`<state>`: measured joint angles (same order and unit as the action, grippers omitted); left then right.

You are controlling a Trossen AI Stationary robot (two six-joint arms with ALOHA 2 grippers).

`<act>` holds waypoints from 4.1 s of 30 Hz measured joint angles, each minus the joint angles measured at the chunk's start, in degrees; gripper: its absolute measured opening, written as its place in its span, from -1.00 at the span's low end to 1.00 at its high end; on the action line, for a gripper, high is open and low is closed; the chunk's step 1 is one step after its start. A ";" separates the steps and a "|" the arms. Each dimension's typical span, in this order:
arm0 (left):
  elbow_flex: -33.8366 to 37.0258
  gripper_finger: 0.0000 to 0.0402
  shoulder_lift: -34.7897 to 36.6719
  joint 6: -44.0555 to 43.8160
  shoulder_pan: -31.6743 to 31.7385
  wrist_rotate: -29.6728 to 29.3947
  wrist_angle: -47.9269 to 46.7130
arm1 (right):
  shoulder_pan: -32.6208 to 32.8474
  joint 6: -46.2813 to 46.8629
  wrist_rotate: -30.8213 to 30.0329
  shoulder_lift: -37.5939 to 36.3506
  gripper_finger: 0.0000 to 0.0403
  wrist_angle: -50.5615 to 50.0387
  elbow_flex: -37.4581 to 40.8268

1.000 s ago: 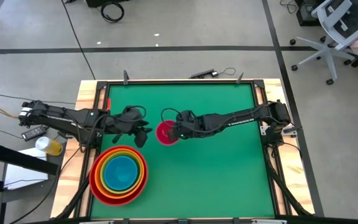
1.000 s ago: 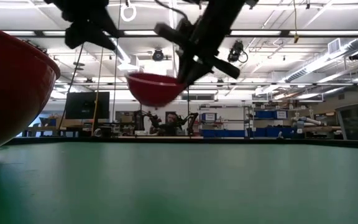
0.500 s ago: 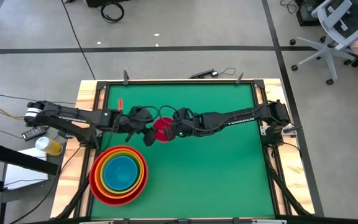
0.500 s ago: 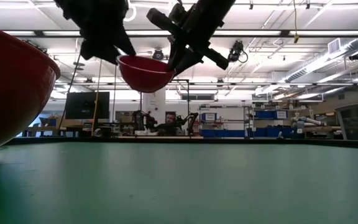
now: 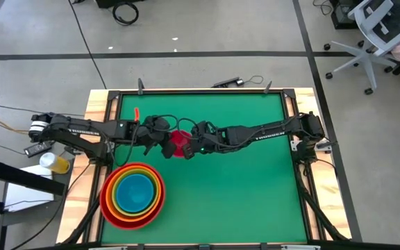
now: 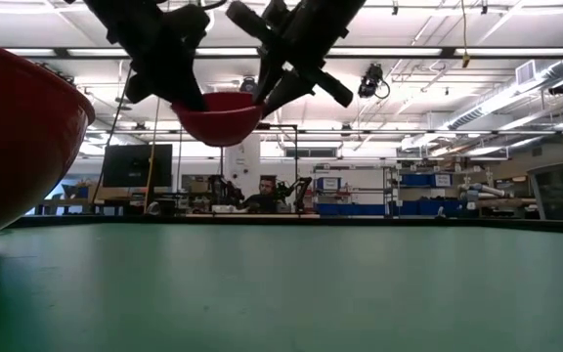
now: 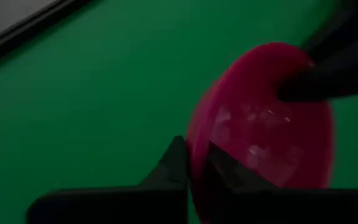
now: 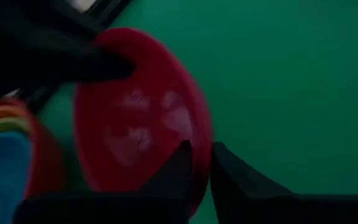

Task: Nest bowls inside each other
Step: Stack the pink bowl into the top of the blue bowl, then return to Home Position

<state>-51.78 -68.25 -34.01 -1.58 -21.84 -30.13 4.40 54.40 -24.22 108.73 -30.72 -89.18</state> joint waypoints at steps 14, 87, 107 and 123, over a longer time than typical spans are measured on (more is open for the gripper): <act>-0.03 -0.97 0.43 4.84 3.90 8.35 -5.96 | -2.76 -5.44 1.54 -6.23 0.02 0.71 0.19; 0.71 -0.99 38.26 34.69 -22.96 -2.12 0.27 | 21.79 -48.66 2.89 -60.98 -0.98 2.91 24.52; 26.75 -1.00 60.11 34.55 -18.26 -2.29 12.88 | -5.01 -41.86 30.62 -82.02 -1.00 45.13 71.48; 38.19 -1.00 67.94 29.40 -18.21 -0.71 17.97 | -4.10 -41.14 32.26 -103.00 -1.00 34.32 77.96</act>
<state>-13.59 -0.30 -4.61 -19.79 -22.55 -12.16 0.30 13.26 8.04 5.72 3.60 -11.22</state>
